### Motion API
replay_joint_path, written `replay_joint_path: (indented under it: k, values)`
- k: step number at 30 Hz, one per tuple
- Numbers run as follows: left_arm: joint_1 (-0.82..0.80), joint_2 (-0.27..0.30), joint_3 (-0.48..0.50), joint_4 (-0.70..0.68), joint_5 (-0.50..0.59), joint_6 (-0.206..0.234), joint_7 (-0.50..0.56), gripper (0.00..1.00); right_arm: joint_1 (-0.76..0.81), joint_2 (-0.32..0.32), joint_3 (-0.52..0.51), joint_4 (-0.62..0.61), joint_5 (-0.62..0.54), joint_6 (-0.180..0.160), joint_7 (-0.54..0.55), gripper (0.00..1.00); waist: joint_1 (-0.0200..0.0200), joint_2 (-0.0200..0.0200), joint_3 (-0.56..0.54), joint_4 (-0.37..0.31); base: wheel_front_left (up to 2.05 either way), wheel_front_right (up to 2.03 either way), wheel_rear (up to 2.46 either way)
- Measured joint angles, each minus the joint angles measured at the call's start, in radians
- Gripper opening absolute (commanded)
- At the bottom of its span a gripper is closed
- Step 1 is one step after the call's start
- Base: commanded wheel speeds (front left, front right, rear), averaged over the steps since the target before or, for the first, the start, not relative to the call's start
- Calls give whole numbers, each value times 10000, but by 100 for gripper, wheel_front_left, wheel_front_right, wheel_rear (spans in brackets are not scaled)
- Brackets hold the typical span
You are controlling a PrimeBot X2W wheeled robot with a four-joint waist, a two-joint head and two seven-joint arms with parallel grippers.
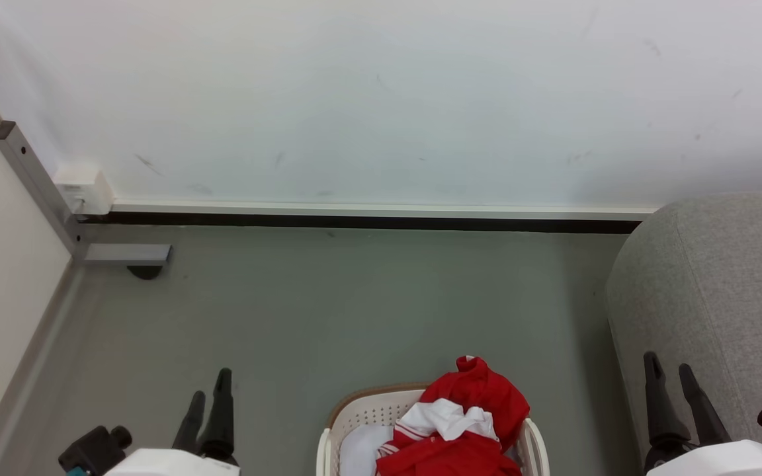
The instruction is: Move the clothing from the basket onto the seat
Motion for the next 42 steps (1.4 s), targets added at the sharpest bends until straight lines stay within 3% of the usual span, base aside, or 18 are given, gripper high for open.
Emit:
replay_joint_path:
  k: [16, 42]
  values:
    - [-51, 15, -213, 65, 2268, 127, -472, 100, -205, -82, 111, 297, -2054, 0, -481, 100, 1, 0, -14, -52, 0, 0, 0]
    - [-160, 36, -357, 320, 4675, 215, -1091, 100, -230, -92, 121, 334, -4403, 0, -1103, 100, 1, 0, 26, -68, 0, 0, 0]
